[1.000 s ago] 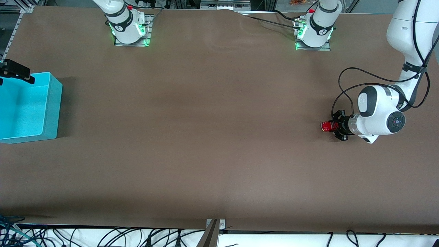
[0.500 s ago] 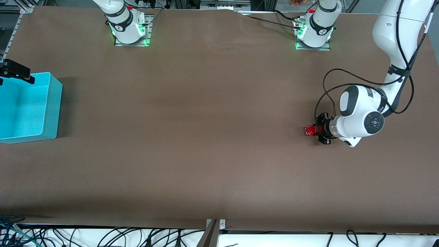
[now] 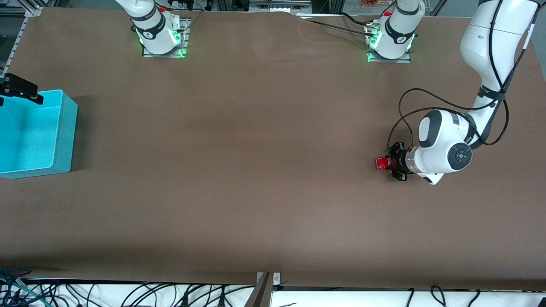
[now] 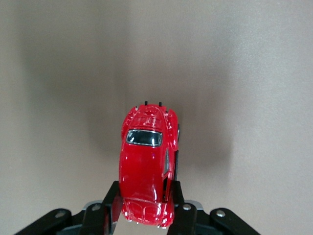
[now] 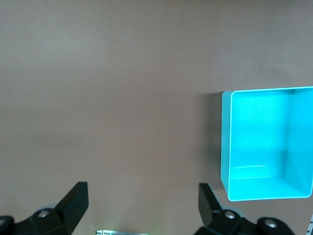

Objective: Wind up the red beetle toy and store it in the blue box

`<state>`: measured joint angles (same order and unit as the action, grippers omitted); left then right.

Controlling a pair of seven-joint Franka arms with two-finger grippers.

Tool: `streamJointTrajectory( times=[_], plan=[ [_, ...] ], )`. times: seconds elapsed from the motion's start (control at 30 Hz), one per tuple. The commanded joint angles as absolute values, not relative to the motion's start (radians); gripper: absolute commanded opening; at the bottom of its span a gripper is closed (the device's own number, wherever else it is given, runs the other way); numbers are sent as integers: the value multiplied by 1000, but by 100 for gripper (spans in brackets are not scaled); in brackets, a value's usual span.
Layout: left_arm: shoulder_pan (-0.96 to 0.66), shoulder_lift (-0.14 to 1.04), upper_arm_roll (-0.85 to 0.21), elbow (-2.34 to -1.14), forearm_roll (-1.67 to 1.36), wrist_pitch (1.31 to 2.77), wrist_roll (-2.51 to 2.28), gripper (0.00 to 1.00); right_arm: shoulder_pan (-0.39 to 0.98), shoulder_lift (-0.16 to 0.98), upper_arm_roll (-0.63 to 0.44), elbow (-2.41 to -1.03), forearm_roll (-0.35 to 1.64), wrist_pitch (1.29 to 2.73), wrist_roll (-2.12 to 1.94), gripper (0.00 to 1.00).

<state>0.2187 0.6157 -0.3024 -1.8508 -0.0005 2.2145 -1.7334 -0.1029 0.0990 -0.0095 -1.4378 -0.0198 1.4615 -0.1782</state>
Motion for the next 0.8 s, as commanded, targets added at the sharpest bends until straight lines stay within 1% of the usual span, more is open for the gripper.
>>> streamJointTrajectory(
  times=[0.0,0.37,0.77],
  plan=[
    [232,637,-307,-1829,-5,2221,-1694,0,-106,100,-9,-1420,-6,1451,-196,100],
    [255,641,-284,-1830,-3,2221,-1623,0,-106,100,-9,-1420,-6,1451,-196,100],
    [262,641,-210,-1830,-5,2221,-1572,0,-106,100,-9,-1420,-8,1453,-196,100]
  ],
)
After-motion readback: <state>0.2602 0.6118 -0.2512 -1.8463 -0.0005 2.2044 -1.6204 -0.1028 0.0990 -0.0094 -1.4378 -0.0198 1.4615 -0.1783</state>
